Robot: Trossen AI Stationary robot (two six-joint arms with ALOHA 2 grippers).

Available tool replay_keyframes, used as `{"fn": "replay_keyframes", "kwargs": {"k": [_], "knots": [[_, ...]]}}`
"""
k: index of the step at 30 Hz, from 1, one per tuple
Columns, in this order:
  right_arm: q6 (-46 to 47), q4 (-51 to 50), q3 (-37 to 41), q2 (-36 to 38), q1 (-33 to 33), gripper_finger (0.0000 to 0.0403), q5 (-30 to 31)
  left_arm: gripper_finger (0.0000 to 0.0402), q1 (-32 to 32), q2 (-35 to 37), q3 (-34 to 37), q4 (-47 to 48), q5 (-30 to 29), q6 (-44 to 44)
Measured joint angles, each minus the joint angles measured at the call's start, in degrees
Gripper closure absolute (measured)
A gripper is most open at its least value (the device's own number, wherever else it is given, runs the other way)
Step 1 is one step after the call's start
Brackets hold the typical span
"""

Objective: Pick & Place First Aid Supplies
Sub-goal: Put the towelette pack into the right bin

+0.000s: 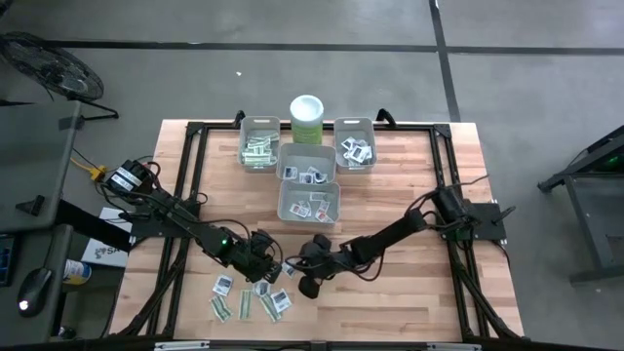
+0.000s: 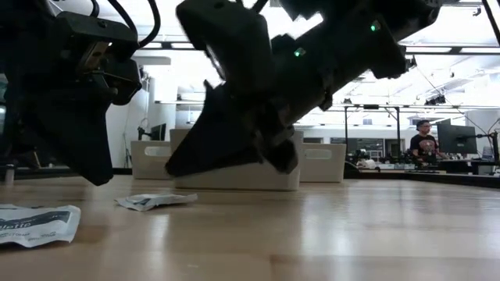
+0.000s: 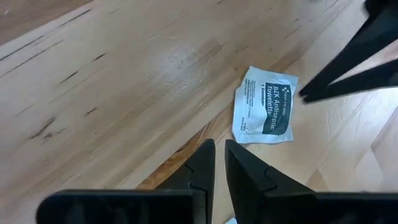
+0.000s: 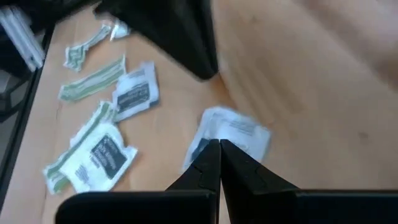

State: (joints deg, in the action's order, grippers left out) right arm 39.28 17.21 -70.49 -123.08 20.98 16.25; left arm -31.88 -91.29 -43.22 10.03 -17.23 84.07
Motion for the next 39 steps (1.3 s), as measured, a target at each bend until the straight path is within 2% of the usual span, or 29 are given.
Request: {"fn": "replay_keyframes", "kwargs": {"k": [6,10,16,23,26,30,35,39], "knots": [[-4.4,-7.2,-7.2,-4.9,0.0,0.0403,-4.8,0.0364,0.0,0.0,0.0,0.0,0.1,0.0],[-4.8,-13.9,-11.4,-6.9,0.4,0.0403,-4.5,0.0364,0.0,0.0,0.0,-0.1,0.4,0.2],[-4.8,-19.0,-12.1,-7.0,0.4,0.0403,-5.1,0.0364,0.0,0.0,0.0,-1.5,2.0,0.2],[-4.8,-19.1,-12.0,-7.1,0.4,0.0403,-5.6,0.0361,0.0,0.0,0.0,-3.8,1.9,0.2],[-4.7,-19.1,-11.9,-7.1,0.4,0.0403,-5.8,0.0341,0.0,0.0,0.0,-4.4,2.3,0.0],[-4.7,-18.9,-11.9,-7.1,0.4,0.0403,-5.9,0.0289,0.9,0.0,0.0,-4.4,4.1,0.1],[-4.2,-18.8,-11.8,-7.1,0.4,0.0403,-6.2,0.0231,4.6,-0.4,0.0,-4.8,10.2,-0.9],[-3.5,-18.8,-11.8,-7.1,0.4,0.0403,-6.3,0.0212,7.8,-1.8,0.0,-7.1,16.7,-4.8]]}}
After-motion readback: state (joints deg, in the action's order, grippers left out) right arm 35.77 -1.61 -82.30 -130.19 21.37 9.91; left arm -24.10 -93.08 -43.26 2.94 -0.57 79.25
